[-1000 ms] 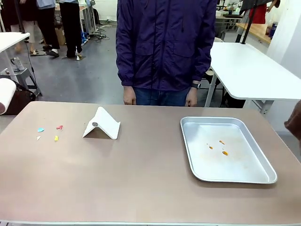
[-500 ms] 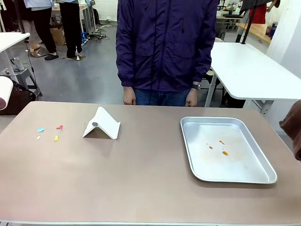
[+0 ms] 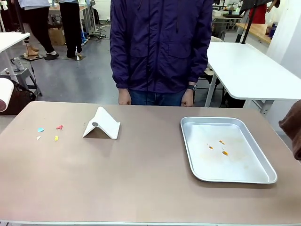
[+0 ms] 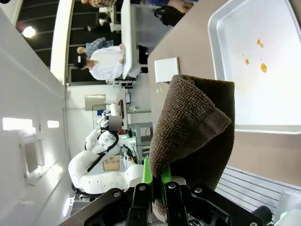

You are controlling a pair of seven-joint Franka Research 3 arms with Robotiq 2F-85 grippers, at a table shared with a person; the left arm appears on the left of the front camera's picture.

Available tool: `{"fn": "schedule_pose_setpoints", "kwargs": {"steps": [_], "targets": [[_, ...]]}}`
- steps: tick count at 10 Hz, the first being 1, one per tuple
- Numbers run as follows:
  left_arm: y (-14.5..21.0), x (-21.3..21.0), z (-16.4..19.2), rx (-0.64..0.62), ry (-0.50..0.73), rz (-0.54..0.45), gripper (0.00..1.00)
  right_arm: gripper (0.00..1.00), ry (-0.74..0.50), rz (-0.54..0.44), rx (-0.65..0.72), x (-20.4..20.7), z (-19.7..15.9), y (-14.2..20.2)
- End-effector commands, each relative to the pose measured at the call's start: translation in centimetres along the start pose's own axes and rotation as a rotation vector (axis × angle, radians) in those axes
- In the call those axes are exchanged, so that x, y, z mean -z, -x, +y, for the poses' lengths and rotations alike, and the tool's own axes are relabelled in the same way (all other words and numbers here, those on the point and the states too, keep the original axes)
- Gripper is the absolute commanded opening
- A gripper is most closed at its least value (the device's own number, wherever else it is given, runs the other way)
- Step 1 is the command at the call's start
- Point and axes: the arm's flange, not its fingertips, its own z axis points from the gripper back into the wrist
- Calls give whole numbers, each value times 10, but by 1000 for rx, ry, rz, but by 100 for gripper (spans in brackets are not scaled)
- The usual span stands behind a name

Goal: Clean the surface of the table.
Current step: If a person points to the right, clean the right side of the table with your right hand, and if they point to the left, clean the left side with your left hand.

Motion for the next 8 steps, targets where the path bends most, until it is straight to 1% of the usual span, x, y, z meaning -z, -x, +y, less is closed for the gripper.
{"fn": "schedule_pose_setpoints", "kwargs": {"steps": [1, 8], "targets": [[2, 0, -5, 7, 7, 9, 14, 0, -14, 9, 0, -2, 1, 2], [2, 0, -5, 7, 7, 9, 14, 0, -14, 9, 0, -2, 1, 2]]}}
